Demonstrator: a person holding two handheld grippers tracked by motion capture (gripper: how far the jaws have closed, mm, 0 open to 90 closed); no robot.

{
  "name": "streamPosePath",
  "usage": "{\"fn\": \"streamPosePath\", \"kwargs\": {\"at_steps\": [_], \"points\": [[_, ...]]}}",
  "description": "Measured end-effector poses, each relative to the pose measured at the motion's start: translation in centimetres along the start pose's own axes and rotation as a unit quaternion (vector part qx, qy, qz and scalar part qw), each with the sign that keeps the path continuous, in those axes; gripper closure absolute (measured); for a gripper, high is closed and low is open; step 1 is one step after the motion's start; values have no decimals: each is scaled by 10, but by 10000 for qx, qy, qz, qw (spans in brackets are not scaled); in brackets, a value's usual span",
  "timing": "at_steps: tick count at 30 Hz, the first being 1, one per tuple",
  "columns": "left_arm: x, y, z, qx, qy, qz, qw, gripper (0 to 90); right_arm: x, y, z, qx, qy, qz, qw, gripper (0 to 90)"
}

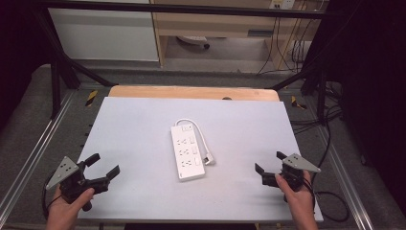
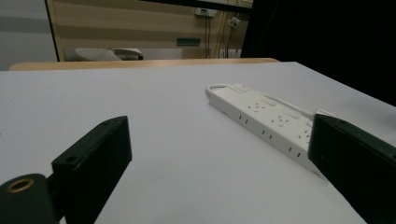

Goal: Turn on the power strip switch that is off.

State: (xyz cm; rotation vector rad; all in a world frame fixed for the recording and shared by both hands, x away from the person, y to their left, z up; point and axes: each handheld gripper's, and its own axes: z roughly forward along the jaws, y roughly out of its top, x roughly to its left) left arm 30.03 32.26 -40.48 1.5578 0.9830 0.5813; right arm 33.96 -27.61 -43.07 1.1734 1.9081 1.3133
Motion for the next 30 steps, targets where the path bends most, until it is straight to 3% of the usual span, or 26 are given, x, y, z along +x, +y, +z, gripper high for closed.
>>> {"fn": "streamPosePath", "kwargs": {"at_steps": [15, 24, 30], "points": [[-8, 5, -3, -152, -117, -9, 9998, 68, 9, 0, 6, 120, 23, -131, 9998, 23], [-9, 9, 4, -87, -153, -130, 9998, 65, 10, 0, 8, 153, 64, -95, 9998, 23], [-11, 19, 12, 4, -122, -94, 9999, 69, 12, 0, 7, 128, 112, -90, 9998, 23]]}}
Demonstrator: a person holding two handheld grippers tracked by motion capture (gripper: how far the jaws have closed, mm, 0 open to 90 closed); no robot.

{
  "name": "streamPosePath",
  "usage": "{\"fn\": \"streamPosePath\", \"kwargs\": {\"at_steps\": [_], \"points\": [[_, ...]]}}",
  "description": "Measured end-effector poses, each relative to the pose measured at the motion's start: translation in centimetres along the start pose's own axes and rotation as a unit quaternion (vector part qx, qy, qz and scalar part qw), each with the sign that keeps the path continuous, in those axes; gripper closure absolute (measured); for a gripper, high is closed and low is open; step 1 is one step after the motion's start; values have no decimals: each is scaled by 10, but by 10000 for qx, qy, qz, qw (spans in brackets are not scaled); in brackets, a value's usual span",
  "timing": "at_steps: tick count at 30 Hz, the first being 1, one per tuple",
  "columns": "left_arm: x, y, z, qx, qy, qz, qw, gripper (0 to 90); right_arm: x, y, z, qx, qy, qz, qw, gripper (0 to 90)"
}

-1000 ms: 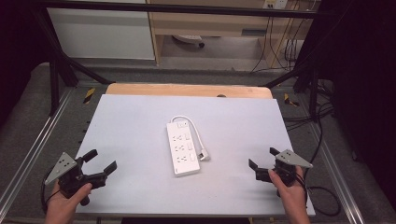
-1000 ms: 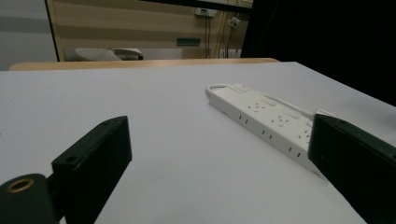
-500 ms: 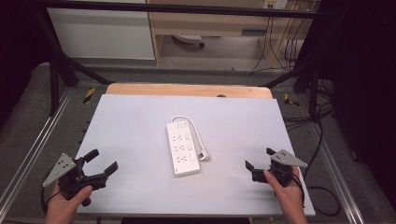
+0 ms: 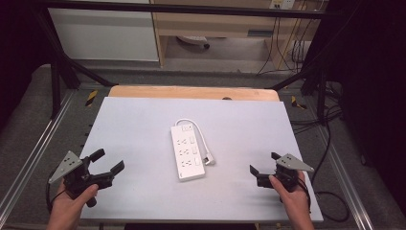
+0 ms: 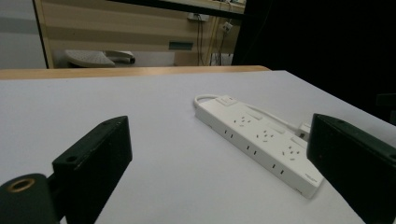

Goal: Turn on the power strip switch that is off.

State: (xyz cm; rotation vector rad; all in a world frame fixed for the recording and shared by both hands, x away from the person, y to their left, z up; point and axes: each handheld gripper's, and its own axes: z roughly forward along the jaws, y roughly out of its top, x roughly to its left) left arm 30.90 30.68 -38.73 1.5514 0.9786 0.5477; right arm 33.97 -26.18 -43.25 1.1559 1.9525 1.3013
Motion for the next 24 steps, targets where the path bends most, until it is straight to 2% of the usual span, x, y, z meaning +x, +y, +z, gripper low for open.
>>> {"fn": "streamPosePath", "kwargs": {"at_steps": [11, 24], "points": [[-5, 8, 10, 131, -96, 40, 9999, 71, 2, 0, 2, 42, 76, -51, 9999, 23], [-16, 16, 31, 322, -292, 110, 9990, 70, 4, 0, 3, 75, 93, -63, 9999, 23]]}}
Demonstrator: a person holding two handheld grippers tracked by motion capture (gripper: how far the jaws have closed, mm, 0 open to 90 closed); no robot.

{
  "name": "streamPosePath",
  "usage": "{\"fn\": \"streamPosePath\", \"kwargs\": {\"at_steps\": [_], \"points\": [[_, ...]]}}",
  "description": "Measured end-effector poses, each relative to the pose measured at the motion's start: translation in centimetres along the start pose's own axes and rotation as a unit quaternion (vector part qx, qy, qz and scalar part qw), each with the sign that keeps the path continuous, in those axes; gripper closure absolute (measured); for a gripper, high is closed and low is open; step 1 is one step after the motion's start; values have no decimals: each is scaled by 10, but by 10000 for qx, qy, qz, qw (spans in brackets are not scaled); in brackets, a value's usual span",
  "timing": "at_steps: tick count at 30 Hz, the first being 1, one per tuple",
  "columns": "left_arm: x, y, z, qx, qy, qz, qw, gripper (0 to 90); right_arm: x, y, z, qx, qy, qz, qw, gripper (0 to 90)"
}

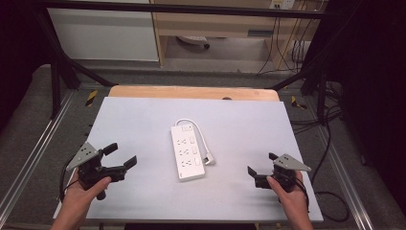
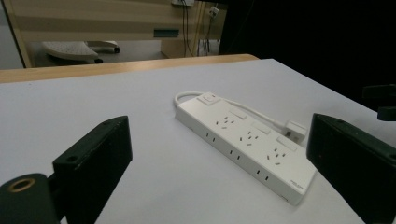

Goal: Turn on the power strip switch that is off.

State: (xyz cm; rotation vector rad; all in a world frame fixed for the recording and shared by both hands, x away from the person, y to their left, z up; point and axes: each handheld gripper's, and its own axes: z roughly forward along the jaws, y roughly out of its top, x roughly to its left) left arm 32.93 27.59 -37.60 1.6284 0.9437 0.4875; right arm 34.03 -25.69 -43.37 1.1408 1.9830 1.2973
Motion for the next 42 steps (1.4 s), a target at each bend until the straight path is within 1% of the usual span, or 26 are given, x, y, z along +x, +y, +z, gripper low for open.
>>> {"fn": "streamPosePath", "kwargs": {"at_steps": [11, 15, 19, 26, 29, 37, 42], "points": [[-13, 9, 18, 162, -136, 139, 9997, 70, 0, 0, 0, -16, 11, 7, 10000, 22], [-19, 10, 27, 226, -203, 174, 9994, 67, 0, 0, -1, -17, 19, 16, 10000, 23], [-23, 11, 32, 252, -259, 195, 9992, 62, -1, 0, -1, -26, 18, 23, 10000, 23], [-32, 14, 45, 342, -391, 263, 9983, 60, -1, 0, -1, -14, 28, 19, 10000, 23], [-37, 14, 52, 423, -474, 298, 9975, 60, -1, 0, 0, -17, 30, 6, 10000, 23], [-45, 16, 62, 493, -570, 388, 9964, 61, -1, 0, -1, -39, 29, 42, 10000, 22], [-50, 16, 69, 560, -637, 398, 9956, 61, -2, 0, -1, -28, 31, 36, 10000, 22]]}}
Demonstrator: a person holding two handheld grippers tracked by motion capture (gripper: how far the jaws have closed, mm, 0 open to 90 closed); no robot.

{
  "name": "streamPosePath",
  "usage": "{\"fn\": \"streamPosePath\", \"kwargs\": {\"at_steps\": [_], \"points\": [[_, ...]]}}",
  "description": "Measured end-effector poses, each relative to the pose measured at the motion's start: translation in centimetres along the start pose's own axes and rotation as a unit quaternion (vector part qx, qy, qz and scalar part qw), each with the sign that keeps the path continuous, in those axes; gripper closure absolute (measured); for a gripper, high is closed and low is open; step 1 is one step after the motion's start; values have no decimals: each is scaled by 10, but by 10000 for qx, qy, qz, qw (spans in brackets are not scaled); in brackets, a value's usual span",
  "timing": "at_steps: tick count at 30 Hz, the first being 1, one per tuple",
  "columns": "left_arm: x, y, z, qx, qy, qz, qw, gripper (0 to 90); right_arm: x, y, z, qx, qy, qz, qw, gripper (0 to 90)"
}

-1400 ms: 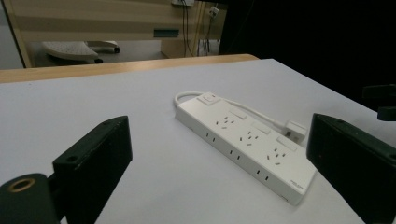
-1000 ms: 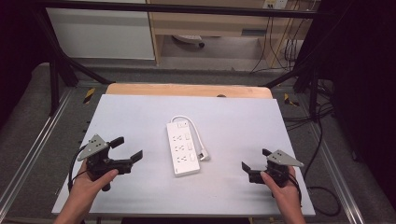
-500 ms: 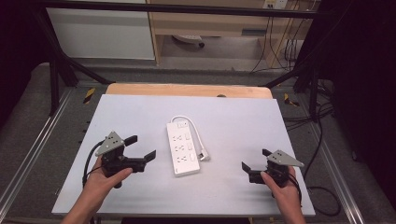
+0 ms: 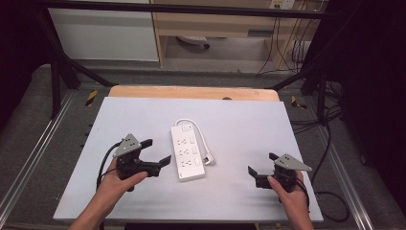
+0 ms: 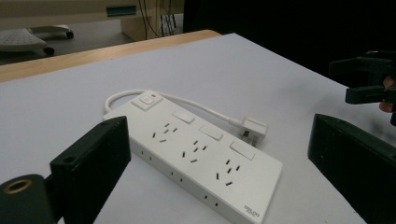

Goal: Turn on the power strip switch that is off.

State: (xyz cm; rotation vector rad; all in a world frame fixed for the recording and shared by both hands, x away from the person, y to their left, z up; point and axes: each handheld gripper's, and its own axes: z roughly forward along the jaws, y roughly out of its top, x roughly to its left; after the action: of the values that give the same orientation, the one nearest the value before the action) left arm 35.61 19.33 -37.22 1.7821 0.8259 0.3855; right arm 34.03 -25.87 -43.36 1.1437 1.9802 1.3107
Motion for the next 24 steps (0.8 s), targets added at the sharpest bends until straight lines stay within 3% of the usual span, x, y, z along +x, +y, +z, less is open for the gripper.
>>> {"fn": "streamPosePath", "kwargs": {"at_steps": [24], "points": [[-13, 0, 32, 282, -216, 85, 9993, 64, 0, 0, -1, -19, 18, 6, 10000, 22]]}}
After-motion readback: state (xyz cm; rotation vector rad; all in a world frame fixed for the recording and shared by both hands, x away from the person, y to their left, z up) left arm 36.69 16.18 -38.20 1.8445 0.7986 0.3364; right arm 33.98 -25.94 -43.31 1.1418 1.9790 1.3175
